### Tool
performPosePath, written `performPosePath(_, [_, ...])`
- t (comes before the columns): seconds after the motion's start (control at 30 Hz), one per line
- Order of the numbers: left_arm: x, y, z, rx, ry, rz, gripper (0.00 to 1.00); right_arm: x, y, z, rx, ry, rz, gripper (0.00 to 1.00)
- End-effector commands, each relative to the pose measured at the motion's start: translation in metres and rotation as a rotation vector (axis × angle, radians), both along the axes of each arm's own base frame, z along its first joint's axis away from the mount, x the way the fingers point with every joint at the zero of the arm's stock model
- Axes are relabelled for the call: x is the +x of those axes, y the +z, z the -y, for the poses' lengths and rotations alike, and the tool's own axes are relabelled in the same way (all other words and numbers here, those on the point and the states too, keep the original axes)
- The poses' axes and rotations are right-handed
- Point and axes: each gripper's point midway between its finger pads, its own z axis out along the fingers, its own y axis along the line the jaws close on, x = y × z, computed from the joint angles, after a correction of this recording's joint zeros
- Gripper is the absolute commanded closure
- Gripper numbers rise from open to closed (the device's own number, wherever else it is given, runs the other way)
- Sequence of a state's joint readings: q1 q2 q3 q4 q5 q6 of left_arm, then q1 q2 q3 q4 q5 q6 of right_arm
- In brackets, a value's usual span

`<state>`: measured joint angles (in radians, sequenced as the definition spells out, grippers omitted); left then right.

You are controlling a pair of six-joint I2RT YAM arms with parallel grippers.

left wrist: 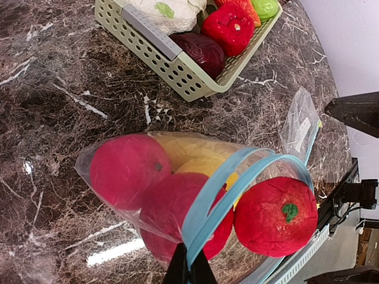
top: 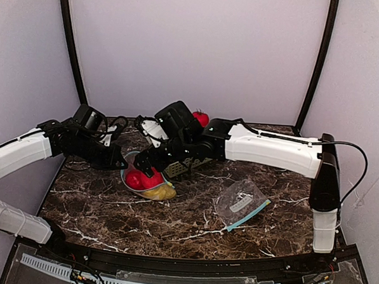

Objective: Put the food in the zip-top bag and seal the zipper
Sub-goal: Place the fake vegetable in the zipper food storage bag, then adjust the fake vegetable in the zipper food storage bag.

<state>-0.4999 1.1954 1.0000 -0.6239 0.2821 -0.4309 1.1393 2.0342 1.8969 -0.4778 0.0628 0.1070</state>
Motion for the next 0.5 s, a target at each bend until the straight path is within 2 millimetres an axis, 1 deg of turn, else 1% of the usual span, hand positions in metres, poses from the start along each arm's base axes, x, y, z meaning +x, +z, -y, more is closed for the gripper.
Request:
performPosePath(0.0, [0.001, 0.01, 0.003, -0.002, -0.007, 0.018, 0.99, 0.004, -0.017, -0.001, -0.045, -0.042, -0.026, 0.02])
performPosePath(0.1, [0.001, 0.01, 0.003, 0.001, -0.008, 0.021, 0.99, 0.004, -0.028, 0.002, -0.078, -0.05, -0.033, 0.02])
performPosePath(0.23, [0.002, 0.01, 0.002, 0.007, -0.005, 0.024, 0.99, 0.008, -0.043, 0.015, -0.133, -0.093, -0.03, 0.03])
performPosePath(0.37, [0.004, 0.011, 0.001, 0.011, -0.001, 0.034, 0.99, 0.011, -0.051, 0.027, -0.168, -0.137, -0.028, 0.03])
performPosePath(0.47, [0.005, 0.012, 0.001, 0.014, 0.0, 0.039, 0.99, 0.012, -0.06, 0.031, -0.192, -0.148, -0.037, 0.03])
